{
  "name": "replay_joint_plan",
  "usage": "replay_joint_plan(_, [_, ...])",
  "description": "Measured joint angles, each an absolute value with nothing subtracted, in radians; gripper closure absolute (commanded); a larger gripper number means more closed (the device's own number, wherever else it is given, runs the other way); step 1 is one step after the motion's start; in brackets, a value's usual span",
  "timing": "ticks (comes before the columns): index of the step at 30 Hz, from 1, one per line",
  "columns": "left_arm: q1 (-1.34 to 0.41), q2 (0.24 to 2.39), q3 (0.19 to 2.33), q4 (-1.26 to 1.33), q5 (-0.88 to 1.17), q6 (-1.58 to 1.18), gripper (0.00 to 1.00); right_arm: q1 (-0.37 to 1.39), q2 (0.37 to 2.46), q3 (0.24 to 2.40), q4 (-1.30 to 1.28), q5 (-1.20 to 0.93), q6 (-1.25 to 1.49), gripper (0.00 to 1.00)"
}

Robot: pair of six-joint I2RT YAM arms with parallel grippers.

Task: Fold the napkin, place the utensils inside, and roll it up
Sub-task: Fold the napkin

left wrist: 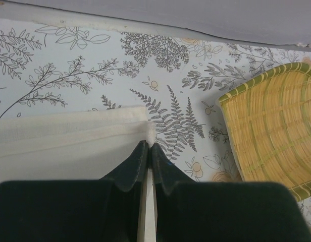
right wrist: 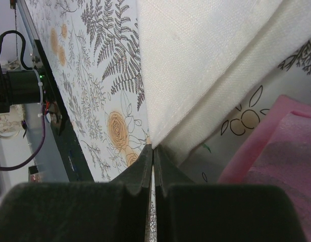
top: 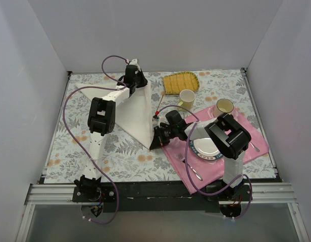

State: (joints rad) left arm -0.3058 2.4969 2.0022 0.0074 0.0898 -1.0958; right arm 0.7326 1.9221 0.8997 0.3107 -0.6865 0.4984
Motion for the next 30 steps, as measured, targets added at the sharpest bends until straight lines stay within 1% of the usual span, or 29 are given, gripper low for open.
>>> replay_joint_plan(10, [-0.307, 2.501, 2.026, 0.006, 0.089, -1.092, 1.0, 0.733, 1.926, 0.899, 0.318, -0.692, 0.499, 0.96])
replay_joint_plan(11, [-0.307, 2.505, 2.032, 0.006, 0.089, -1.092, 0.99, 0.733, 1.926, 0.899, 0.318, -0.692, 0.499, 0.96])
replay_joint_plan(13, [-0.308, 2.518, 2.049, 0.009, 0.09, -1.092, 0.89, 0.733, 1.926, 0.899, 0.318, -0.692, 0.499, 0.94])
replay_joint_plan(14, [-0.308, 2.524, 2.053, 0.008, 0.091, -1.09, 0.82, 0.733, 1.926, 0.899, 0.318, -0.692, 0.499, 0.93])
replay_joint_plan(15, [-0.309, 2.532, 2.059, 0.009, 0.091, -1.089, 0.73, 0.733, 1.926, 0.899, 0.318, -0.692, 0.499, 0.89])
replay_joint_plan(16, [-0.31, 2.54, 2.062, 0.009, 0.091, -1.085, 0.61, 0.733, 1.926, 0.899, 0.318, -0.692, 0.5, 0.86])
replay_joint_plan(17, [-0.311, 2.548, 2.067, 0.007, 0.091, -1.084, 0.58, 0.733, 1.926, 0.899, 0.318, -0.692, 0.501, 0.83])
replay_joint_plan(18, [-0.312, 2.559, 2.075, 0.001, 0.09, -1.084, 0.54, 0.733, 1.926, 0.899, 0.318, -0.694, 0.501, 0.75])
replay_joint_plan(19, [-0.312, 2.571, 2.093, -0.018, 0.089, -1.09, 0.5, 0.733, 1.926, 0.899, 0.318, -0.696, 0.501, 0.71])
replay_joint_plan(20, [-0.312, 2.572, 2.098, -0.023, 0.089, -1.088, 0.31, 0.733, 1.926, 0.899, 0.318, -0.7, 0.504, 0.68])
replay_joint_plan(21, [-0.313, 2.576, 2.117, -0.047, 0.087, -1.091, 0.25, 0.734, 1.926, 0.9, 0.319, -0.706, 0.503, 0.63])
replay_joint_plan(23, [-0.313, 2.573, 2.141, -0.07, 0.084, -1.092, 0.24, 0.734, 1.921, 0.901, 0.318, -0.717, 0.5, 0.57])
replay_joint_plan(25, [-0.313, 2.56, 2.157, -0.084, 0.082, -1.095, 0.25, 0.734, 1.908, 0.904, 0.3, -0.709, 0.491, 0.55])
replay_joint_plan(28, [-0.306, 2.489, 2.124, -0.118, 0.074, -1.088, 0.31, 0.738, 1.877, 0.914, 0.233, -0.667, 0.457, 0.5])
replay_joint_plan(29, [-0.302, 2.454, 2.097, -0.128, 0.074, -1.089, 0.35, 0.738, 1.865, 0.916, 0.211, -0.65, 0.444, 0.47])
replay_joint_plan(30, [-0.295, 2.392, 2.032, -0.123, 0.077, -1.087, 0.43, 0.738, 1.853, 0.921, 0.184, -0.633, 0.427, 0.46])
